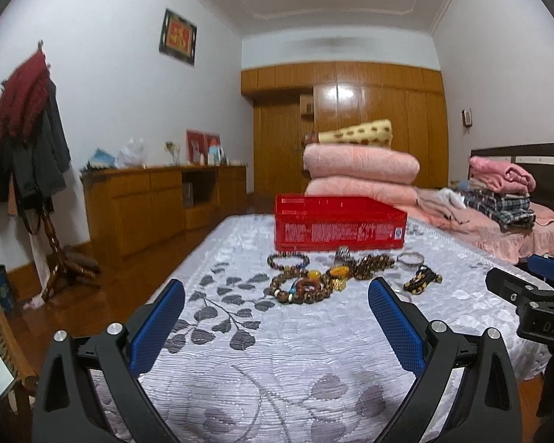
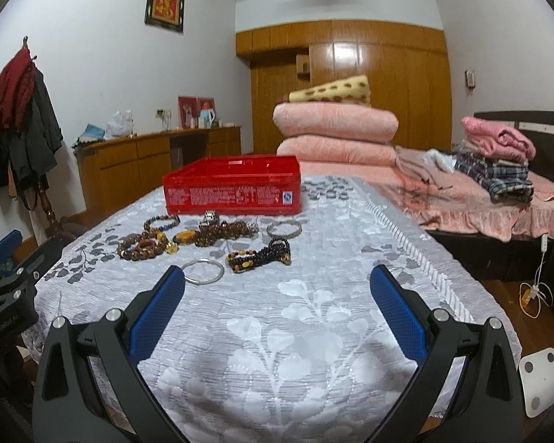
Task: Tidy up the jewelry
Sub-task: 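Grasp the black bead necklace with the right tool while the left tool grasps the brown bead bracelet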
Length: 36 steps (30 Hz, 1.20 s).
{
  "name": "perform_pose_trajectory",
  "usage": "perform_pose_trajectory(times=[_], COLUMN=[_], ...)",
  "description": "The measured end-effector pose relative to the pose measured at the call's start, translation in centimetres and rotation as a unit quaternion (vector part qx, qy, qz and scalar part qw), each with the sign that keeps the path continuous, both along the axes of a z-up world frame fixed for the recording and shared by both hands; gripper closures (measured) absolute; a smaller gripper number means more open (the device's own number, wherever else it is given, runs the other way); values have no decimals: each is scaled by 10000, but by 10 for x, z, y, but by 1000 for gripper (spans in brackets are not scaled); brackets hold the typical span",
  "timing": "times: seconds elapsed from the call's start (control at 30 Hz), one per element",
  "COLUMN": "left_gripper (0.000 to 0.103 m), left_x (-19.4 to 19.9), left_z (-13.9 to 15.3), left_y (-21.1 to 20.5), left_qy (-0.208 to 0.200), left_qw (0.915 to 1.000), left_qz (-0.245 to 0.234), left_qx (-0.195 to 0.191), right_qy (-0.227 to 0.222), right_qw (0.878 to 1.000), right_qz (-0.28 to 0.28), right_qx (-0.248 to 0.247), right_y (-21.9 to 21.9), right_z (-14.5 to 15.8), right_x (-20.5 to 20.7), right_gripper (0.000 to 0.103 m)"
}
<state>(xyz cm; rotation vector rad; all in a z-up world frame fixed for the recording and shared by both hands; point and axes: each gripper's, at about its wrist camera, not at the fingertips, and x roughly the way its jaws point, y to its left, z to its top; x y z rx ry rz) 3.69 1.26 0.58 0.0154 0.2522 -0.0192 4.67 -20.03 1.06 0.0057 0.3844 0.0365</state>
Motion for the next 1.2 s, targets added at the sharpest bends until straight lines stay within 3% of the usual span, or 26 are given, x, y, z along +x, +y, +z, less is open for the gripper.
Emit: perform_pose_trajectory(times=[0.23,0.53,0.8,1.07,1.2], left_gripper=[6,19,42,55,61], left_x=[37,86,126,155,171], left_z=[1,-2,-6,-15,-23], left_y=[2,1,9,15,17], left_qy=[699,1432,2024,2421,2794], left_qw=[9973,9883,9762,9684,9570], left_qz=[-179,-403,-517,-381,-473], left_qx=[-99,-348,-583,-472,-623], right_qy=[559,1026,1369,1569,1730], right_qw=[9980,9943,9901,9870,9841], right_qz=[126,184,100,124,121], right_qx=[278,233,294,318,377], right_y=[-7,-5,-13,-13,-12], right_z=[-1,-6,-9,-11,-12], right_x=[33,69,97,118,132], right_gripper=[6,6,6,6,10])
